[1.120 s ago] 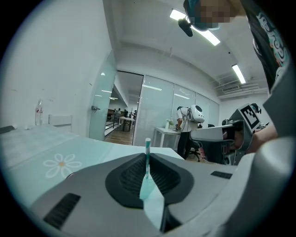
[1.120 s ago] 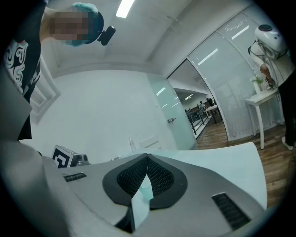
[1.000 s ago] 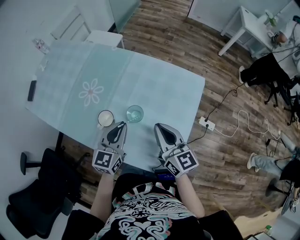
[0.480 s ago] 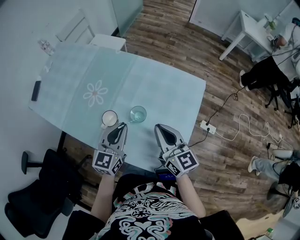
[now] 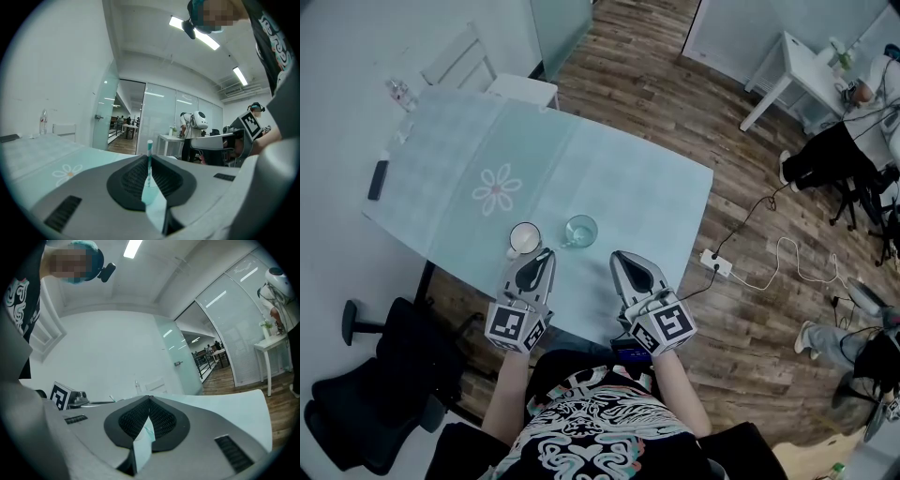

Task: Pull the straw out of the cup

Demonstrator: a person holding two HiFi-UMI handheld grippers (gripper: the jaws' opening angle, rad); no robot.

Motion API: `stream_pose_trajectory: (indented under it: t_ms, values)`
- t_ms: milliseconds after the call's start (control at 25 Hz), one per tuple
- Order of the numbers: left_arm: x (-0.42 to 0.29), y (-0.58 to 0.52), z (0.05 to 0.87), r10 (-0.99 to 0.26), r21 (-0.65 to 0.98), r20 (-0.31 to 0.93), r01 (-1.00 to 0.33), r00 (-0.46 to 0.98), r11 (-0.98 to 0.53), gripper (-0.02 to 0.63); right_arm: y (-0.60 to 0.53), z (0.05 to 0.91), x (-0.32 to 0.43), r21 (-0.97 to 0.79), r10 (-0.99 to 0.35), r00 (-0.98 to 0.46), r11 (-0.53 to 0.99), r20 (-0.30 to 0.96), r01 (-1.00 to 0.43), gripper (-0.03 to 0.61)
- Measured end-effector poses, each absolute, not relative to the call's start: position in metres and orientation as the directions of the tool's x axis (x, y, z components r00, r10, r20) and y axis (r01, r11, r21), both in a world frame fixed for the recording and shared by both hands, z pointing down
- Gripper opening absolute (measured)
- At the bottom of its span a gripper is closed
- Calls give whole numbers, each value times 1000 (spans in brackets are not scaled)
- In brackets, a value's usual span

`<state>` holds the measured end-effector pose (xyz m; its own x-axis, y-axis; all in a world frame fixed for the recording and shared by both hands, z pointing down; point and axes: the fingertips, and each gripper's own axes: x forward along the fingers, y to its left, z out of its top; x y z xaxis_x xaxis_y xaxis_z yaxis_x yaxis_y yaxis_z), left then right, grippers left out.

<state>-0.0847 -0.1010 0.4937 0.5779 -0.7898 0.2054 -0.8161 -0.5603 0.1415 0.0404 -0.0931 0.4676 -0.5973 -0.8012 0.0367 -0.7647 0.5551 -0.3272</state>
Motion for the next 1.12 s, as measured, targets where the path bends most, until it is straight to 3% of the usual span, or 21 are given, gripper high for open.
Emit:
stream_pose_trajectory:
  t_ms: [1120]
  values:
    - [-114,-98,465,-837,153,142,-847,529,-509,32,-101,454,31,-303,-792,-610,573,34,-761,25]
